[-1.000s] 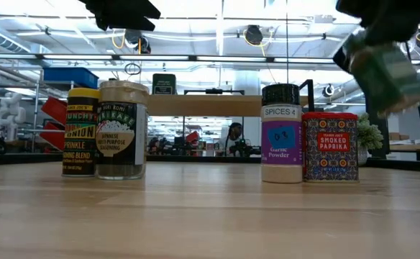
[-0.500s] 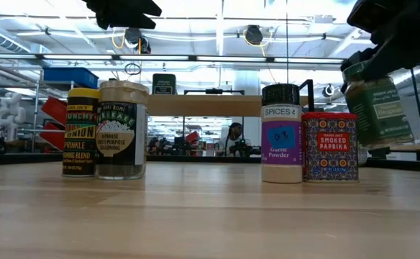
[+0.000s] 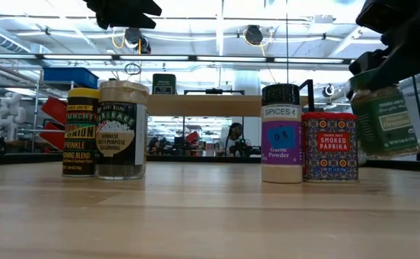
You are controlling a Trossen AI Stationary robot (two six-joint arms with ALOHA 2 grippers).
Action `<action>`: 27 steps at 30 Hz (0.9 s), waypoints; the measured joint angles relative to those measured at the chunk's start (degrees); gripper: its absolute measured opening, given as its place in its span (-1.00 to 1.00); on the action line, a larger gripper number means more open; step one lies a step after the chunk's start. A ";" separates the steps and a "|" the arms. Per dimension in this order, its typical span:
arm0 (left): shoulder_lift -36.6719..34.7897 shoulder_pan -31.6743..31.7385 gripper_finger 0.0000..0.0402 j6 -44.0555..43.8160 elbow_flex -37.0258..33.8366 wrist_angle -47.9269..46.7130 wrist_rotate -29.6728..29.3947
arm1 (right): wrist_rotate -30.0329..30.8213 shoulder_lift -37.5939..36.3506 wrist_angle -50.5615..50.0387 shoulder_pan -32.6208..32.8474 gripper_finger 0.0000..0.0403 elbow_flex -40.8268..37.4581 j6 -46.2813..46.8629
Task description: Shelf spices
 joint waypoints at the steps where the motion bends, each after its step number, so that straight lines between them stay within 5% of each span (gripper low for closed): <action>1: 0.00 0.00 0.27 0.00 0.00 0.00 0.00 | 0.76 0.52 0.73 0.35 -0.03 0.00 -0.02; 17: 0.00 0.00 0.27 0.00 0.00 0.01 0.00 | 11.64 4.58 0.38 7.07 -0.03 -0.28 2.75; 27: 0.00 0.01 0.27 0.05 0.00 0.20 0.00 | 12.67 -0.96 12.53 7.67 -0.02 -11.11 4.03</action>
